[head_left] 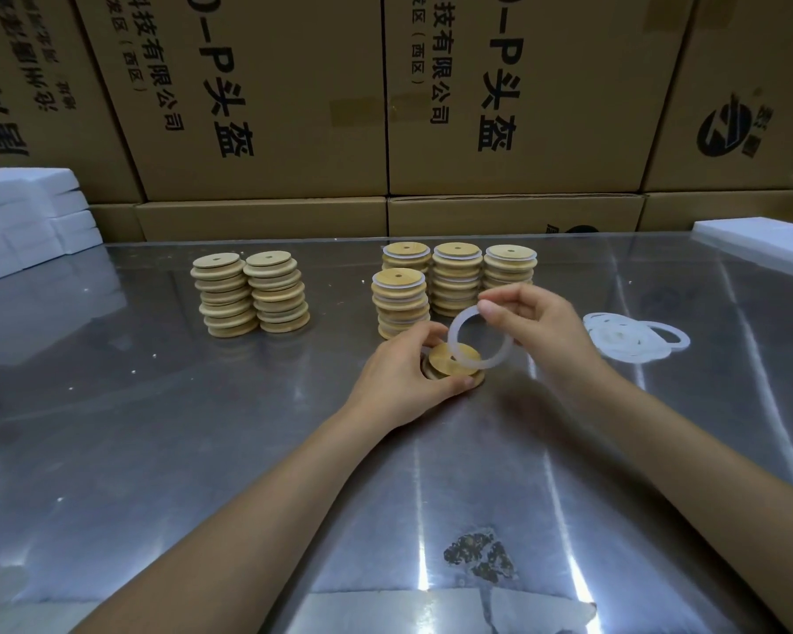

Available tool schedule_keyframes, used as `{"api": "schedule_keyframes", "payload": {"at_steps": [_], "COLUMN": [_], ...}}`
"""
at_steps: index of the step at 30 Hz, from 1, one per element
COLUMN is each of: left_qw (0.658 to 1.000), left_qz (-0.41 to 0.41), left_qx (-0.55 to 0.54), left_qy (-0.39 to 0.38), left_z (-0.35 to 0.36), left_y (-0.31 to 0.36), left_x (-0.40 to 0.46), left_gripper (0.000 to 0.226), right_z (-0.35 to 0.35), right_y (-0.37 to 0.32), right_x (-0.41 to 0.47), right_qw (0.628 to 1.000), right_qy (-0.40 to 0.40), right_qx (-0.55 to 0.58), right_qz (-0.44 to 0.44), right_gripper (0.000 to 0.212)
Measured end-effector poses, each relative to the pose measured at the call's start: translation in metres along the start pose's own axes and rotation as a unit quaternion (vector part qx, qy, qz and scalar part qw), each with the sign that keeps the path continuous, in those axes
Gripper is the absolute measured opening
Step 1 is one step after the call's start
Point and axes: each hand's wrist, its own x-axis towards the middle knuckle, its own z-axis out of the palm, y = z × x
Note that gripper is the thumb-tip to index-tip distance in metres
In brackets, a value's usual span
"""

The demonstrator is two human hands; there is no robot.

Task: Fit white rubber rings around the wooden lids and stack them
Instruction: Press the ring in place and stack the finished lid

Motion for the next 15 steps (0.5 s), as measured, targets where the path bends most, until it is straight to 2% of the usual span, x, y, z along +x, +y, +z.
{"api": "schedule_keyframes", "payload": {"at_steps": [2,10,15], "left_qw": [1.000,0.997,0.996], "left_qz": [0.012,0.052,0.069], "left_qx": [-0.021,-0.050,-0.058], "left_qy": [0.000,0.007,0.010], "left_z": [-0.001,0.000,0.001], "left_y": [0.002,0.007,0.008], "left_x": [-0.001,-0.002,-0.002], "left_gripper": [0.059,0.075,0.077], "right_z": [0.002,0.000,0.004], "right_y": [0.003,0.014,0.016], "right_x": [-0.002,-0.003,-0.002], "right_qw": [0.999,0.997,0.990], "right_qy": [-0.019,0.006,-0.022], "right_qx": [0.022,-0.062,0.010], "right_qz": [0.032,0.048,0.137], "right_gripper": [0.008,0.005,0.009]}}
